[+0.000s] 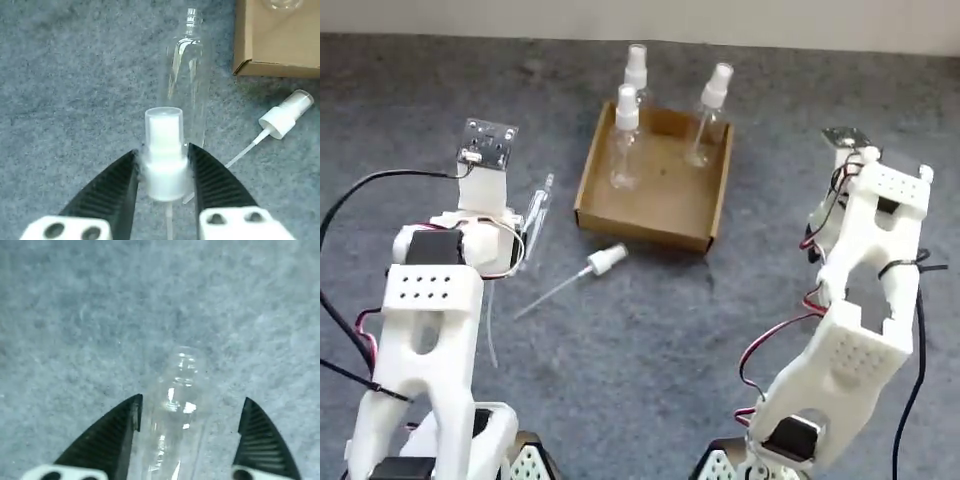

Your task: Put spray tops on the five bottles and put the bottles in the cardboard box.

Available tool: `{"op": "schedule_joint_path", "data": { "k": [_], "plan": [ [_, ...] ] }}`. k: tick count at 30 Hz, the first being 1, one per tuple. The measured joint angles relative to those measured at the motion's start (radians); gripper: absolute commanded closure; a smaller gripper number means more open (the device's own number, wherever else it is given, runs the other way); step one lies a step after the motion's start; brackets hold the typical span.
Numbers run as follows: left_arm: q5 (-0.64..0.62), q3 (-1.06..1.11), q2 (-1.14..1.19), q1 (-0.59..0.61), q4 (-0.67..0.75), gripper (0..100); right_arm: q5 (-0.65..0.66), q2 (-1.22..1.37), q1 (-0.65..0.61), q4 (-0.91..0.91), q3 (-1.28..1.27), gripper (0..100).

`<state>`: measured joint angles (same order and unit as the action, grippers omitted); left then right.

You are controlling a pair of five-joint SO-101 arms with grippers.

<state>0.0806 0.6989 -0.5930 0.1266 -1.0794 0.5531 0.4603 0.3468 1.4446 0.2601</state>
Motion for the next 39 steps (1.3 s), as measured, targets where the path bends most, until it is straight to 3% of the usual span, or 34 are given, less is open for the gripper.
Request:
{"op": "schedule_joint_path", "data": {
  "k": [13, 21, 27, 39],
  "plan": [
    [0.0, 0.0, 0.0, 0.0, 0.0, 100, 0.009, 0.104, 0.005, 0.0, -0.003, 76.2],
    [0.0, 0.0, 0.0, 0.0, 0.0, 100, 0.009, 0.104, 0.005, -0.011, -0.003, 93.6],
    [0.0, 0.0, 0.0, 0.0, 0.0, 100, 0.009, 0.103, 0.005, -0.006, -0.003, 99.5],
    [0.0, 0.0, 0.0, 0.0, 0.0, 100, -0.043, -0.272, -0.052, -0.02, -0.008, 99.5]
  ]
}}
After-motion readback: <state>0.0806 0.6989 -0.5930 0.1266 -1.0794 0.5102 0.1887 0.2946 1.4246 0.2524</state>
